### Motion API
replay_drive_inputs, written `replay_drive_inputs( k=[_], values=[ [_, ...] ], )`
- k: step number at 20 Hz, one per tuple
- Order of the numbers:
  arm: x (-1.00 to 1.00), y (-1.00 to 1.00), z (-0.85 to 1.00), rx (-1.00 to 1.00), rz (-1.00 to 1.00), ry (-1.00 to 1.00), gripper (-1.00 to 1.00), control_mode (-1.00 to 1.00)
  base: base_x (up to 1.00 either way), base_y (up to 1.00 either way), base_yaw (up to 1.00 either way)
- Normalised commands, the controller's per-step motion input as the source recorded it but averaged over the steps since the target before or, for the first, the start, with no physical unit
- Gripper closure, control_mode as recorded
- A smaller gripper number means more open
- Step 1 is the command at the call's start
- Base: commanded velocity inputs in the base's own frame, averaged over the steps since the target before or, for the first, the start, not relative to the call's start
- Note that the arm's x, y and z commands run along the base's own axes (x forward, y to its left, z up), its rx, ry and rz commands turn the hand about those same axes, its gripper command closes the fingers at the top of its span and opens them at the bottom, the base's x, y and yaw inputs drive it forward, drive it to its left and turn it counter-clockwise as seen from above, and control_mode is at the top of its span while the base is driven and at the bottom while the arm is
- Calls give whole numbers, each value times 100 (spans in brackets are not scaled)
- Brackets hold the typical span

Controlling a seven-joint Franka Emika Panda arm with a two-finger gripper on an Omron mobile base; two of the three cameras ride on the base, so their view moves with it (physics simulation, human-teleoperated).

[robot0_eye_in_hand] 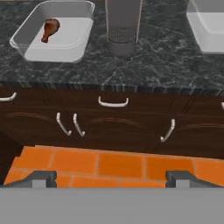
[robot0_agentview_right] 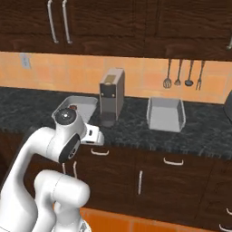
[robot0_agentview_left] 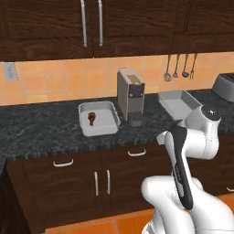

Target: Place one lime and one chicken drumstick in each tupperware on the nearby counter, to pack two identical lunches.

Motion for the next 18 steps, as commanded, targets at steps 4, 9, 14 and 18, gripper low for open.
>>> replay_drive_inputs(
  k=[4,9,14,18],
  values=[
    [0,0,0,0,0,0,-100,100,2,-100,-10],
    [0,0,0,0,0,0,-100,100,12,-100,-6],
    [0,0,0,0,0,0,-100,100,-19,-100,-4],
    [0,0,0,0,0,0,-100,100,-60,-100,-2]
  ],
)
